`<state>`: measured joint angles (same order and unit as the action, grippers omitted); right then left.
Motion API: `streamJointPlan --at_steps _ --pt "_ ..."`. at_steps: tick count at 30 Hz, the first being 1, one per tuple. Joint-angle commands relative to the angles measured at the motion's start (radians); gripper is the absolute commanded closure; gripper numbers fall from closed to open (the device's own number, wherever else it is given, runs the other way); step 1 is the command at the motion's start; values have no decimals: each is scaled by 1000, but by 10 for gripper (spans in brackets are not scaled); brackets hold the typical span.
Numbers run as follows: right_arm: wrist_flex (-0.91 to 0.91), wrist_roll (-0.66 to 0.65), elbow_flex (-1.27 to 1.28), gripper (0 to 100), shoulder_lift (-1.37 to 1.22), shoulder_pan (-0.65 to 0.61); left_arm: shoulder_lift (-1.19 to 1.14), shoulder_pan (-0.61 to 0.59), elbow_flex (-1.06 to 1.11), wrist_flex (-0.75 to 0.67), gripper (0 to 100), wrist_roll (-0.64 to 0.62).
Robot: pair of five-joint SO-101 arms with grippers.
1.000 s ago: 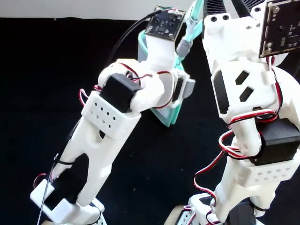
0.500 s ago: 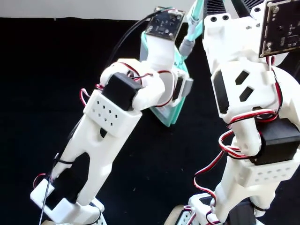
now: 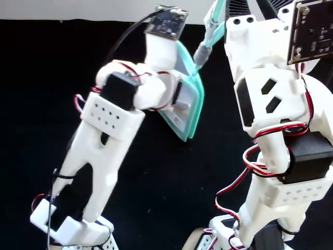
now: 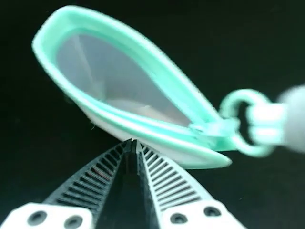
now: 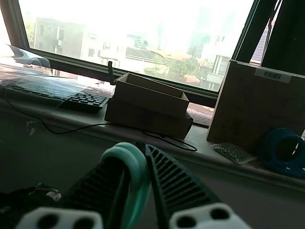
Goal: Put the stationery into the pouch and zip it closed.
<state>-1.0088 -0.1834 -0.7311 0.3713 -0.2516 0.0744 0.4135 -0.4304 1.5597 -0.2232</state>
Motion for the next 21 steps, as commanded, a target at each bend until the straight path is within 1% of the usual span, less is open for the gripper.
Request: streamJointPlan --at_steps 1,4,6,8,11,16,21 --pt "1 0 -36 992 7 -5 16 47 -62 64 989 20" --pt "7 0 -44 992 7 -7 16 142 -82 72 952 3" --pt "12 0 -47 992 8 -7 12 188 -97 72 902 -74" --pt "35 0 -47 992 8 -7 7 211 -107 72 843 -143" --pt "35 0 -47 992 8 -7 5 217 -108 71 792 -184" --pt "36 0 -50 992 10 -7 2 211 -104 3 790 -215" --pt "28 0 -145 992 8 -5 -30 209 -50 -94 790 -210"
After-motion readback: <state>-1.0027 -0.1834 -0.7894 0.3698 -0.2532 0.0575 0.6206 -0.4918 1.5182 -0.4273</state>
